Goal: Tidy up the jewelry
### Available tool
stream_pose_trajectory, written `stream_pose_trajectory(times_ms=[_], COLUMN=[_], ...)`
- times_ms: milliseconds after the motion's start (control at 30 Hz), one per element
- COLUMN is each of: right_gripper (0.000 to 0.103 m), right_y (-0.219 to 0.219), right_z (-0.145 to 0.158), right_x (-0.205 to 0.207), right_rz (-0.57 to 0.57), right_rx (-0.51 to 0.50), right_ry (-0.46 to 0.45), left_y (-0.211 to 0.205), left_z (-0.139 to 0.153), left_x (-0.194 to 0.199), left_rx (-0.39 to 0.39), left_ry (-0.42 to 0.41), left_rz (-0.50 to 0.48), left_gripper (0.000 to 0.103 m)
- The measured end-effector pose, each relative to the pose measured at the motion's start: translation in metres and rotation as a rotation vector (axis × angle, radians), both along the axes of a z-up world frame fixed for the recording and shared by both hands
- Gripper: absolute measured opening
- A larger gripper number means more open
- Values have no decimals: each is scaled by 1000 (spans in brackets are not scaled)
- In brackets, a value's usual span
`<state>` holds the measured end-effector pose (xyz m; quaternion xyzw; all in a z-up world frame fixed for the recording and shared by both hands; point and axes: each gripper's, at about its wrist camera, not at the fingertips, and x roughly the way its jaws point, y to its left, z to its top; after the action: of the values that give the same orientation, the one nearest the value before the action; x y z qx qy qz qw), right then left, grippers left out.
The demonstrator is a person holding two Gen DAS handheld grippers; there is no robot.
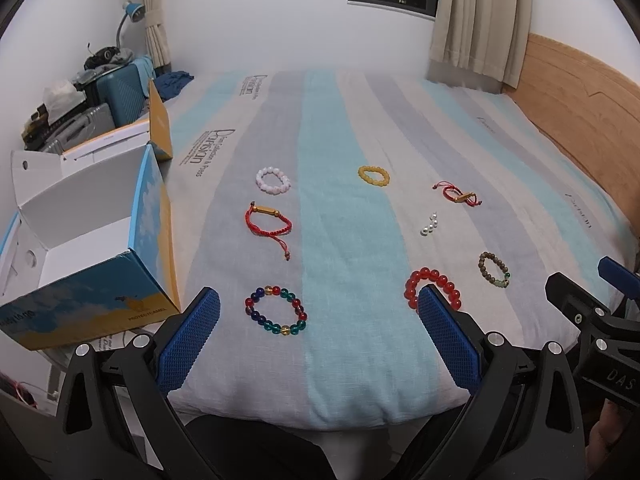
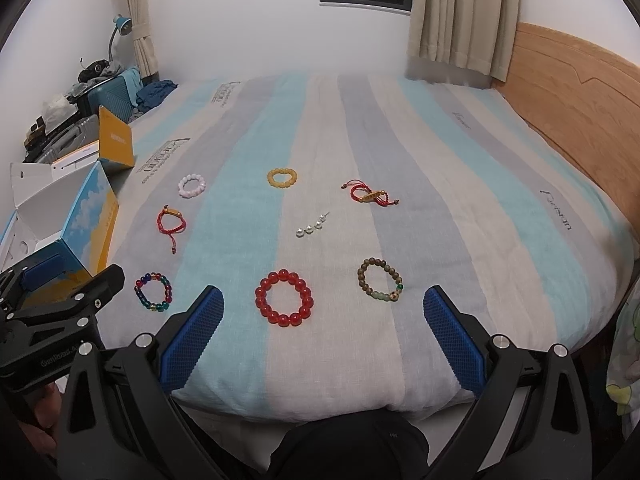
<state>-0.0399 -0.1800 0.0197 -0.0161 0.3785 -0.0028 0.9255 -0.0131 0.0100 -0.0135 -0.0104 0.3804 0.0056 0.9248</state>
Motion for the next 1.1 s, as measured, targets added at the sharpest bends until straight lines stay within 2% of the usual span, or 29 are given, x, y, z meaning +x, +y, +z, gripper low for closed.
stream_pose_trajectory(times_ms=[1100], right_gripper=[96], right_y=[-3], right_z=[6], right_x=[0], right_rz=[3], right_rx=[-8], right_ry=[-14], left_y=[-6], left_z=[4], left_x=[2], left_rx=[4], left_ry=[-2], left_rz=[-3], left_gripper=[97])
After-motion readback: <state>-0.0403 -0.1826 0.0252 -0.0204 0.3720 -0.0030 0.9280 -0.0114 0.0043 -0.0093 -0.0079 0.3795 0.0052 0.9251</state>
